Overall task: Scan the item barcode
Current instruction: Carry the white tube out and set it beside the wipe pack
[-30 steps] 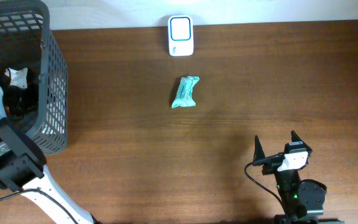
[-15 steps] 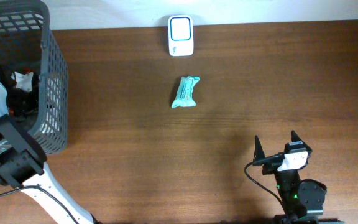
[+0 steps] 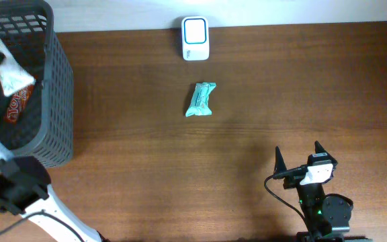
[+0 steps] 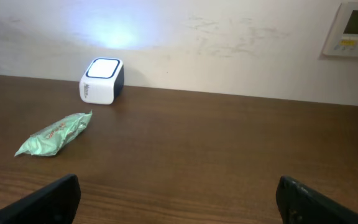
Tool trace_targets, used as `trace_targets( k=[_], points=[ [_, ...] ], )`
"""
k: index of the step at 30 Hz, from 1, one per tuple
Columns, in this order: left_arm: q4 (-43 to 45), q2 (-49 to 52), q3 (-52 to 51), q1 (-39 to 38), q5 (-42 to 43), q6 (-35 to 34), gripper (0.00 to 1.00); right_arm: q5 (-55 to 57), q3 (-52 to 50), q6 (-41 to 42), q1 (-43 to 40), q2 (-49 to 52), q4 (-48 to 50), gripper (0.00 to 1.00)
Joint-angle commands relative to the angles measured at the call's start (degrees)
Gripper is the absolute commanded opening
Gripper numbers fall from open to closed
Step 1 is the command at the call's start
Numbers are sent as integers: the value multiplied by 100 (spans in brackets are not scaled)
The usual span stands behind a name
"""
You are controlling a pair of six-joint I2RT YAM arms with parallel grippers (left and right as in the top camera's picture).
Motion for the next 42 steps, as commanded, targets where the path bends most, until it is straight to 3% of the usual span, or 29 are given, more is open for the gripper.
trace_targets(
  k=[1, 3, 7, 11, 13, 16, 22, 24, 26, 34, 37, 38, 40, 42],
  points=[
    [57, -1049, 457, 15, 1182, -433, 0, 11, -42, 4, 31, -42, -22, 99],
    [63, -1458, 461, 15, 1631, -1207, 0, 11, -42, 4, 31, -42, -22, 99],
    [291, -1757, 461, -280, 3379, -1259, 0, 11, -42, 4, 31, -42, -22, 99],
    [291, -1478, 459, -1805, 3112, -1255, 0, 11, -42, 4, 31, -42, -22, 99],
    [197, -1180, 459, -2594, 2796, -1255, 0, 11, -42, 4, 31, -42, -22, 99],
    [0, -516, 455, -4070, 1661, -1255, 0, 11, -42, 4, 31, -42, -22, 99],
    [-225, 457, 450, -5547, 214, -1270, 0, 11, -42, 4, 31, -42, -22, 99],
    [-225, 916, 450, -6072, -599, -1827, 0, 11, -42, 4, 31, -42, -22, 99],
    [-227, 1300, 450, -6435, -1432, -2326, 0, 11, -42, 4, 31, -42, -22, 99],
    [-219, 2518, 450, -7010, -1781, -2522, 0, 11, -42, 4, 31, -42, -22, 99],
    [-225, 2688, 448, -6985, -1882, -2516, 18, 11, -42, 4, 31, -42, -22, 99],
    [-212, 2688, 450, -6975, -1880, -2496, 29, 11, -42, 4, 31, -42, -22, 99],
    [-201, 2686, 540, -6946, -1875, -2400, 64, 11, -42, 4, 31, -42, -22, 99],
    [-278, 2686, 914, -6874, -1832, -2214, 71, 11, -42, 4, 31, -42, -22, 99]
  ],
)
